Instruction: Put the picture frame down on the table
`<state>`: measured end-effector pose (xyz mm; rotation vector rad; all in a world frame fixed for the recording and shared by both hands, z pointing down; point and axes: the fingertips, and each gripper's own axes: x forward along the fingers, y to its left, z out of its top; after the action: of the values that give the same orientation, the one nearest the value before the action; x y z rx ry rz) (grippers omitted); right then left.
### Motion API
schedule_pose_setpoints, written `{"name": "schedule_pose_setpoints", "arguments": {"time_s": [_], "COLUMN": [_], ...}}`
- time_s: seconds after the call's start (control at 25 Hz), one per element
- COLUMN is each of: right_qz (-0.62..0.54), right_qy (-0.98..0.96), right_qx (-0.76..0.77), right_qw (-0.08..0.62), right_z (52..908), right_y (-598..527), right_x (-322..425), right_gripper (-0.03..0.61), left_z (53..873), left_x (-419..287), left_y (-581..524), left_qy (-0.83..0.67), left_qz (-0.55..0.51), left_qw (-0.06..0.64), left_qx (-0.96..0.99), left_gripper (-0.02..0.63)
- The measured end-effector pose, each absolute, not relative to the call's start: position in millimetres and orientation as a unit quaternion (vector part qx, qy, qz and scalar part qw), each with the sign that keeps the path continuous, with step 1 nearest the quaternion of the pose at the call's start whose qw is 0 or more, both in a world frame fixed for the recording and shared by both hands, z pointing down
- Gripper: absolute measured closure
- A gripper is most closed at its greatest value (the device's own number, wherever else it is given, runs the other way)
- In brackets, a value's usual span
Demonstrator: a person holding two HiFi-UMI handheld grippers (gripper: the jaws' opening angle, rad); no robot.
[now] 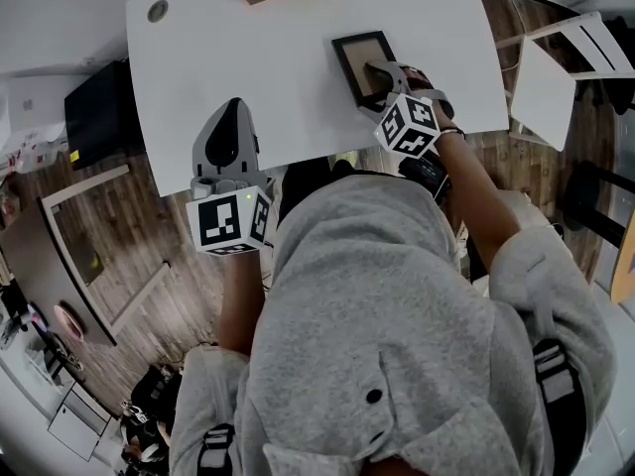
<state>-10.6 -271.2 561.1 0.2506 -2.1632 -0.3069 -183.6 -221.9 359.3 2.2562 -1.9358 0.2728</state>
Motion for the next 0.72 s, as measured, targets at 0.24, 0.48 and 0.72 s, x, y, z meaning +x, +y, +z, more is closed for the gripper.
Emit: {"name": "schedule_pose_setpoints", "arguments": {"time_s": [0.24, 0.48, 0.72], "right_qz": [-0.113, -0.109, -0.108], "right_qy": [-0.87, -0.857, -0.857], "right_qx": [0.077, 0.043, 0.046], "right_qw": [0.474, 0.501, 0.501], "right_z": [565, 568, 567], "right_y": [-271, -270, -270], "right_x": [-11, -16, -15], "right_gripper": [0.259, 0.26, 0.261], "left_z": [359, 358, 356], "left_x": [-185, -188, -190], "left_y": [-217, -212, -208], "left_qy": [-0.649, -0.651, -0.652], "left_qz": [0.091, 0.089, 0.089], "left_qw": [0.076, 0.073, 0.072], "left_qx": [0.752, 0.75, 0.75], "left_gripper": [0.594, 0.593, 0.593]}}
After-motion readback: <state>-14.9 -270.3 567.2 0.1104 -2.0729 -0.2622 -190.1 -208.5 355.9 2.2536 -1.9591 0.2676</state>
